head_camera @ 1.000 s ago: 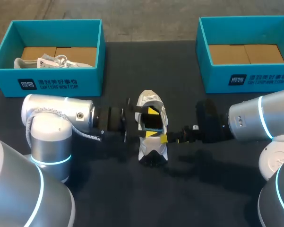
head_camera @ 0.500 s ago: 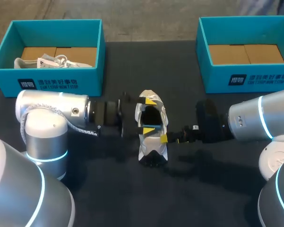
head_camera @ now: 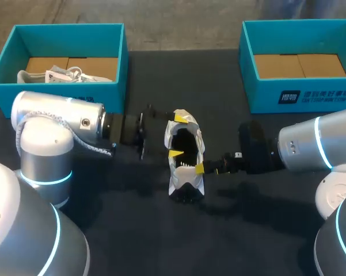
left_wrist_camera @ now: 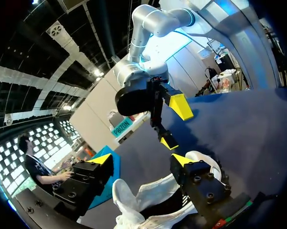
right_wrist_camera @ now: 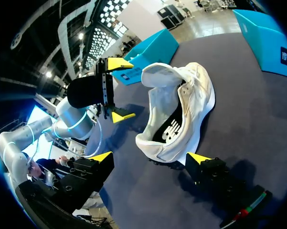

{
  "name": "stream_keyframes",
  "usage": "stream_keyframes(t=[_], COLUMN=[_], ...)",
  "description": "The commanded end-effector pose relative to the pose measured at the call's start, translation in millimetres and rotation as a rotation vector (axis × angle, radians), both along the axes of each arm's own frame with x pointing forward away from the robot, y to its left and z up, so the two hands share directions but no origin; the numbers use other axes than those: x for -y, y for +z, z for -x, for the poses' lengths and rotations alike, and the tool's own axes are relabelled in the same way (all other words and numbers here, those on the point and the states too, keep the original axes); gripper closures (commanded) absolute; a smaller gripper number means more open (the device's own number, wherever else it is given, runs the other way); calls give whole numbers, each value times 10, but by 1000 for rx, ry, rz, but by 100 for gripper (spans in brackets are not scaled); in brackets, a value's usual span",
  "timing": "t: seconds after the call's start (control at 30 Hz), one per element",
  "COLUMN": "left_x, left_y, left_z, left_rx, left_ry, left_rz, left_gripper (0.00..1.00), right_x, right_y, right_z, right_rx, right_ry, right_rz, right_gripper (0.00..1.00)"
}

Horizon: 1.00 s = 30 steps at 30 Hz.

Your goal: Take the shoe out of the shoebox, open the shoe tongue, remove and reinsert the insole, then place the shoe into the shoebox

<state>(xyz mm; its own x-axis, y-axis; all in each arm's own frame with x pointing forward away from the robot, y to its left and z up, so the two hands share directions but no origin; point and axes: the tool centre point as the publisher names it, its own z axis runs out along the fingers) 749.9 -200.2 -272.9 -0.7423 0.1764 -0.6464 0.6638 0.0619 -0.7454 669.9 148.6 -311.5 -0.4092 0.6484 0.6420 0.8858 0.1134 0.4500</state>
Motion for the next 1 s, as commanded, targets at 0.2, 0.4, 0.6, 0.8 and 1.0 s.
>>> stream_keyframes(t=[0.2, 0.4, 0.6, 0.8, 1.0], left_x=[-89, -174, -208, -174, -149], left_y=[127, 223, 275, 225, 210], left_z=[19, 7, 28, 110, 188], left_rx=[14, 69, 87, 87, 111], left_ry=[-136, -273, -418, -557, -644], left_rz=[-58, -178, -285, -389, -474], left_gripper=[100, 100, 100, 100, 100], right_x=[-42, -42, -42, -42, -42], right_y=[-4, -4, -4, -4, -4], right_z=[3, 3, 3, 3, 3], right_rx=[0, 0, 0, 0, 0], right_ry=[-6, -6, -6, -6, -6], right_rz=[8, 8, 8, 8, 8], right_gripper=[0, 0, 0, 0, 0])
